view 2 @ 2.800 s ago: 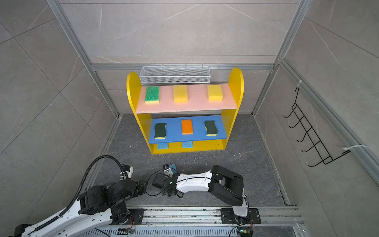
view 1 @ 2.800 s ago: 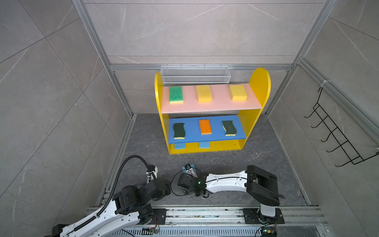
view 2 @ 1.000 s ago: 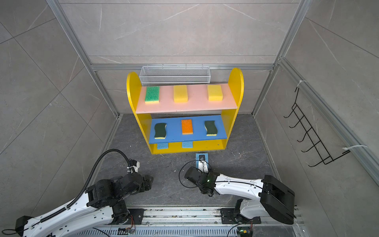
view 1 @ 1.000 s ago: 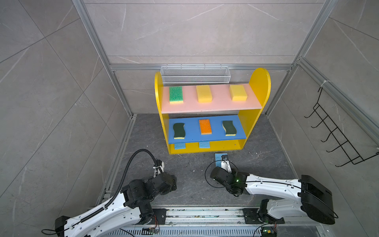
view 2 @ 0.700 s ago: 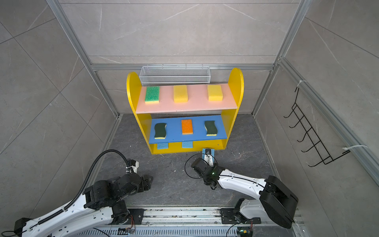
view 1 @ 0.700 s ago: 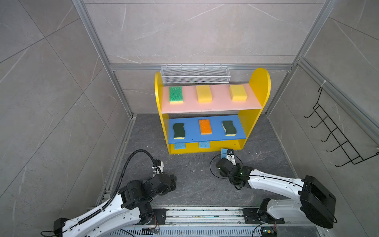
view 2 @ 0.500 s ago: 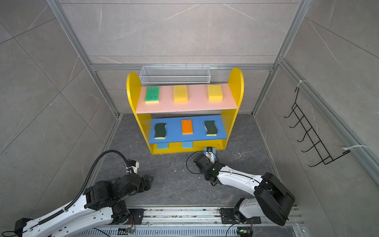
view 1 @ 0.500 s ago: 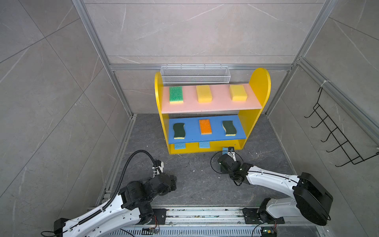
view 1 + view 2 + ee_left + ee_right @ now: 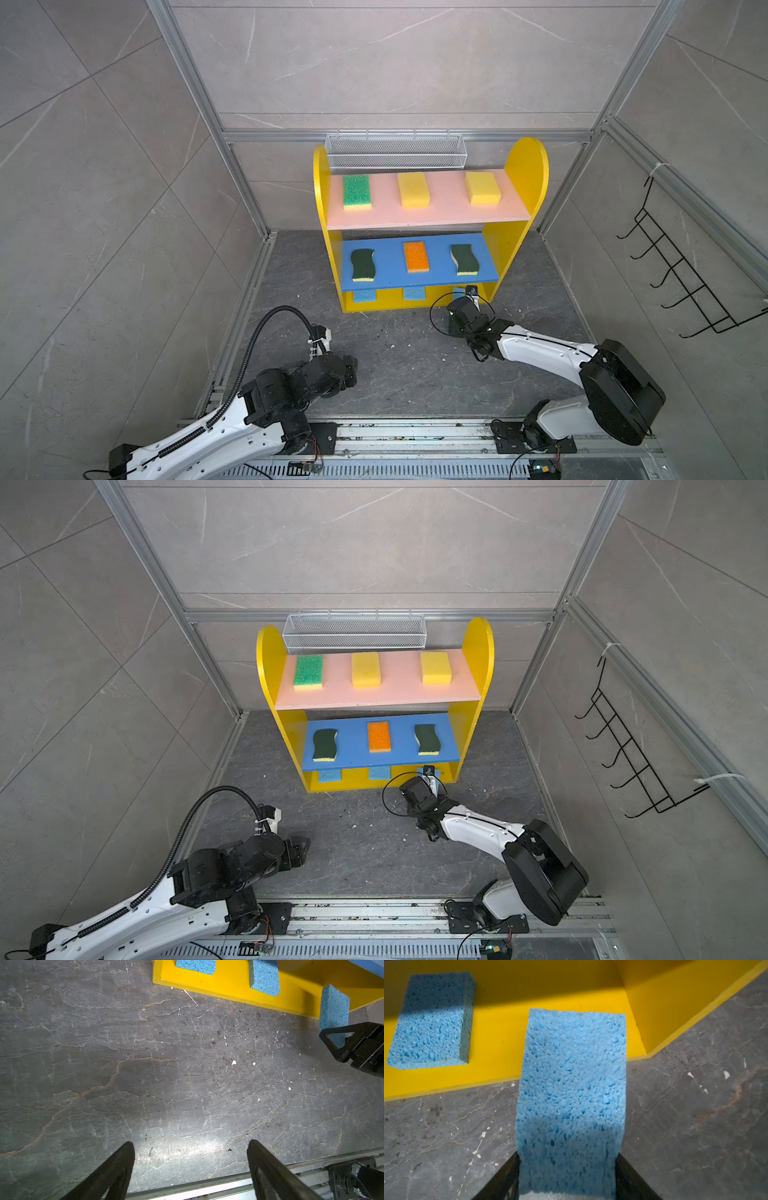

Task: Arrange cleaning sponges on a shelf
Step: Move the cleaning sponge to the shelf.

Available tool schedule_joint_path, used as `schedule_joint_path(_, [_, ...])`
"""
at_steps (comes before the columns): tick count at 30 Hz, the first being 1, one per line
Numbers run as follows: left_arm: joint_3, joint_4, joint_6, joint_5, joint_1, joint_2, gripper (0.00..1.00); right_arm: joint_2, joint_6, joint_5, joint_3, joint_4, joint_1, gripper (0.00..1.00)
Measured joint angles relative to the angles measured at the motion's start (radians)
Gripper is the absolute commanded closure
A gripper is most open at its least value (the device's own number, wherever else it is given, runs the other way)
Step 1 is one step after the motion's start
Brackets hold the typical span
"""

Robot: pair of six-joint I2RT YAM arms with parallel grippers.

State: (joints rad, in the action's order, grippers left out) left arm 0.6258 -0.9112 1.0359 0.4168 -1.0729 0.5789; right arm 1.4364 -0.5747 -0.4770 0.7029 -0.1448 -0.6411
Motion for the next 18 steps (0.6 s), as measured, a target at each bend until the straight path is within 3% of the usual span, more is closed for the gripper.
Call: schedule_joint_path(18, [0.0, 0.029, -0.005, 0.008, 0.0, 0.021, 0.14, 0.15, 0.123, 0.075, 0.08, 0.125, 0.151, 0.34])
